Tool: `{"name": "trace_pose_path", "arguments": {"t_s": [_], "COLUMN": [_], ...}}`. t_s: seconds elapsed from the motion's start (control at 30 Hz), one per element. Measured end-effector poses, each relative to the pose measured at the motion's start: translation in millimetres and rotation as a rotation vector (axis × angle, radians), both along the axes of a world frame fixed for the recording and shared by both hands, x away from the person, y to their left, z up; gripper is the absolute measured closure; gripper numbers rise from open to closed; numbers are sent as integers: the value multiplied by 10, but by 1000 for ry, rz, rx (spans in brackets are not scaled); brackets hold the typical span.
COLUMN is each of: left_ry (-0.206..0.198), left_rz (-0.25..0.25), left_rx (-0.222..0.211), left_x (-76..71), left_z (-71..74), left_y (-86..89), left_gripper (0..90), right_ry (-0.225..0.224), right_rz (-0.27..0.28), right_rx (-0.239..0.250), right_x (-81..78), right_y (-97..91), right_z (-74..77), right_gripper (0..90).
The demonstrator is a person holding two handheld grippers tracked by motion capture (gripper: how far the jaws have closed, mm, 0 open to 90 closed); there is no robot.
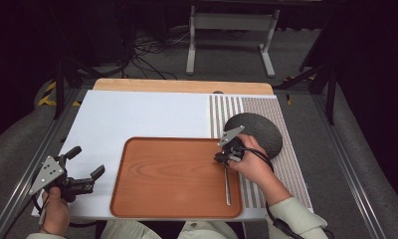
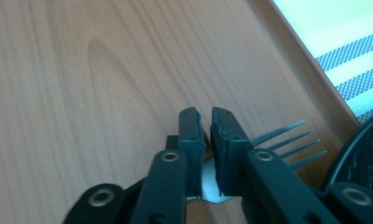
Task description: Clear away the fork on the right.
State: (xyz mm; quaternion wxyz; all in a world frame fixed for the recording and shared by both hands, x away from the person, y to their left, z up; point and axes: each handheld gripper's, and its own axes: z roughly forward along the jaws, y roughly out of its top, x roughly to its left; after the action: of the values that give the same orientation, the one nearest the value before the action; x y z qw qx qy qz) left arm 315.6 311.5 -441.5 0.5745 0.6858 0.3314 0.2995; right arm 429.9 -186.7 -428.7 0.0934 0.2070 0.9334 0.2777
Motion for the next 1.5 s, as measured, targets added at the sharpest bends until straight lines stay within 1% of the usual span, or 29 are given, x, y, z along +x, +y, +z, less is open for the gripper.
{"name": "trace_pose_path", "arguments": {"t_s": [0.1,0.17,0.2,0.23,0.27,0.3,0.33,0.37,0.4,0.5,0.53,0.6,0.63,0.73,0.77,0.8,0.87,0.93,0.97,1.0,1.1,1.17,1.2,1.23,1.3,1.37,1.47,1.5], "left_ry": [-1,-1,0,0,1,0,0,0,-1,-2,-3,0,-1,-1,0,0,-1,-1,-1,-1,-2,-1,0,-1,-1,-2,0,0], "left_rz": [0,1,1,1,0,0,0,1,-1,0,0,-2,-2,0,2,2,1,0,0,0,2,2,2,1,0,2,2,2], "left_rx": [0,-1,-1,-1,0,-1,-1,-1,1,-2,0,1,2,-1,-2,-2,0,1,0,-1,-5,-5,-5,-5,-3,-4,-4,-3], "left_x": [-2,-3,-4,-4,-5,-4,-4,-4,-2,2,1,-1,-1,-4,-4,-4,-4,-5,-5,-5,-5,-5,-5,-5,-6,-7,-6,-6], "left_z": [0,-1,-1,-1,1,3,3,4,3,5,6,4,4,6,6,6,7,8,7,7,7,7,7,6,6,6,5,5], "left_y": [1,2,2,2,3,2,2,0,-2,-3,-3,-4,-3,-1,0,0,-2,-4,-4,-4,-1,0,-2,-5,-10,-12,-10,-10], "left_gripper": [0,0,0,0,0,0,0,0,0,0,0,0,0,0,0,0,0,0,0,0,0,0,0,0,0,0,0,0], "right_ry": [-10,-16,-14,-14,-14,-24,-34,-34,-49,-65,-86,-87,-97,-108,-115,-115,-138,-142,-152,-174,-184,-218,-218,-226,-252,-261,-281,-287], "right_rz": [1,-7,-12,-12,-9,-13,-25,-25,-28,-26,-19,-21,-22,-24,-28,-28,-30,-33,-37,-41,-45,-60,-60,-63,-80,-87,-92,-97], "right_rx": [25,53,77,77,96,120,154,154,203,207,229,238,251,262,280,280,300,305,315,340,367,413,413,424,461,487,555,567], "right_x": [-20,-41,-55,-55,-67,-80,-97,-97,-123,-147,-168,-177,-198,-216,-235,-235,-257,-266,-277,-309,-339,-410,-410,-423,-463,-487,-537,-550], "right_y": [15,30,42,42,54,69,87,87,106,111,104,99,80,53,16,16,-48,-66,-94,-164,-211,-338,-338,-368,-475,-550,-688,-720], "right_z": [48,89,113,113,137,158,179,179,219,266,316,333,377,416,448,448,479,487,496,512,517,518,518,517,507,494,451,436], "right_gripper": [713,612,554,554,476,387,306,306,242,233,214,214,213,213,209,209,195,191,188,188,189,183,183,180,169,167,155,154]}}
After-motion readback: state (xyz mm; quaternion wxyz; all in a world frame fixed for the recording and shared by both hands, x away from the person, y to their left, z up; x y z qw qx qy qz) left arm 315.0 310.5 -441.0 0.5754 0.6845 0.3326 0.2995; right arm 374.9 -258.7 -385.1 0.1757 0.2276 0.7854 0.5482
